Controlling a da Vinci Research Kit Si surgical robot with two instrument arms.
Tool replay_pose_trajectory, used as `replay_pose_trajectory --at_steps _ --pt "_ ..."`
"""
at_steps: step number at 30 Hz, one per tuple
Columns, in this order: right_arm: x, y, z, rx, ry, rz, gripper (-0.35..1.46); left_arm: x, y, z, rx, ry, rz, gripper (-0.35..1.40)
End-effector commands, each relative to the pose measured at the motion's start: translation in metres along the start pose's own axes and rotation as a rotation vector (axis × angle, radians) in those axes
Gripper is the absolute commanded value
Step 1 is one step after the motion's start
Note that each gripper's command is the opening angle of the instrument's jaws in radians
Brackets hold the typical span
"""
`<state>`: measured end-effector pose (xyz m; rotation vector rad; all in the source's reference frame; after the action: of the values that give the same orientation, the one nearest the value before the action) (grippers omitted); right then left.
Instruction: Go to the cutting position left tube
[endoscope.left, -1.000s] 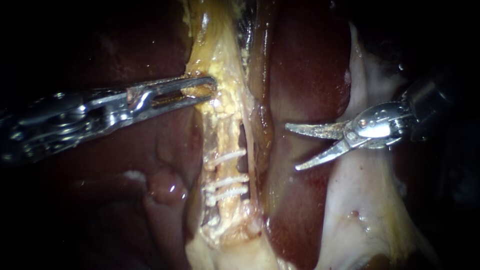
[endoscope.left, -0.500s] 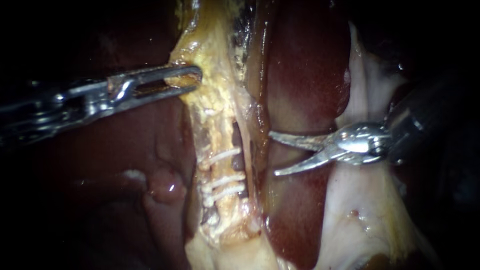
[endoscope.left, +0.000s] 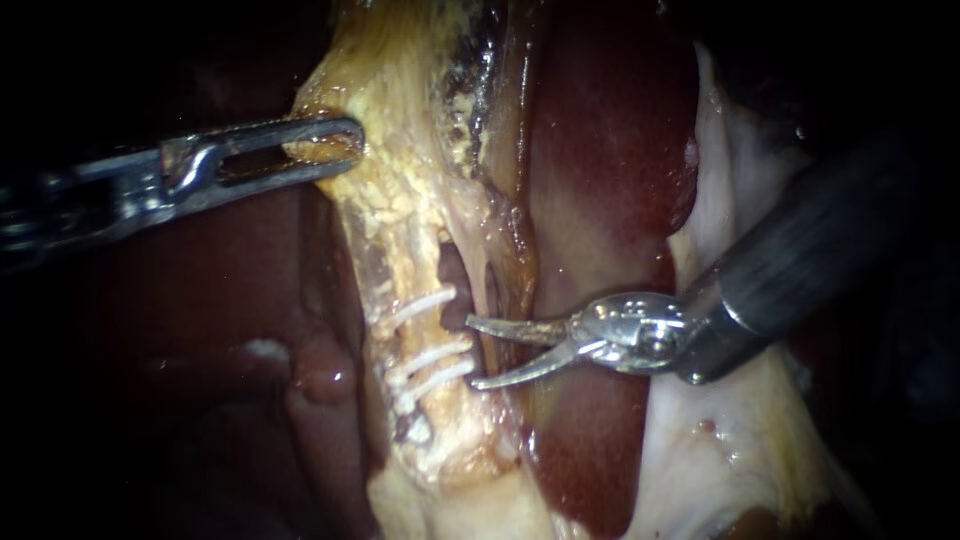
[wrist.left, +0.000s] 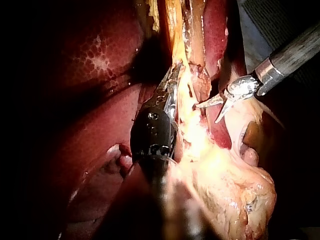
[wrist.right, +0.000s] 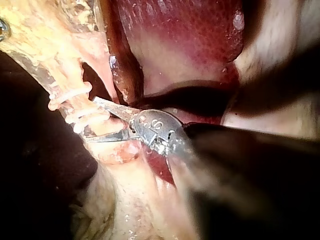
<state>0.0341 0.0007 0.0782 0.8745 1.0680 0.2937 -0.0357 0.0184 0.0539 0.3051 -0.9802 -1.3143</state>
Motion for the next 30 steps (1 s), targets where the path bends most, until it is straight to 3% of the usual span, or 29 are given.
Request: replay_pose_trajectory --at_steps 1,11,17,30 --pt "0.0001 0.0003 0.0001 -0.005 -0.004 -0.001 1.4 0.0 -0.0001 0.0 -0.002 0.0 0.0 -0.35" --pt "0.0008 0.002 0.0011 -0.004 -0.015 0.004 1.4 0.0001 -0.0006 -0.0001 -0.008 -0.003 -0.001 -0.35" --pt "0.0017 0.0025 0.002 0.033 -0.027 -0.01 1.38 0.0001 -0.0006 0.0 -0.006 -0.002 -0.001 -0.35" --pt "0.0029 0.0015 0.0034 0.21 -0.007 -0.085 1.3 0.0001 -0.0007 0.0001 -0.006 -0.002 -0.001 -0.35"
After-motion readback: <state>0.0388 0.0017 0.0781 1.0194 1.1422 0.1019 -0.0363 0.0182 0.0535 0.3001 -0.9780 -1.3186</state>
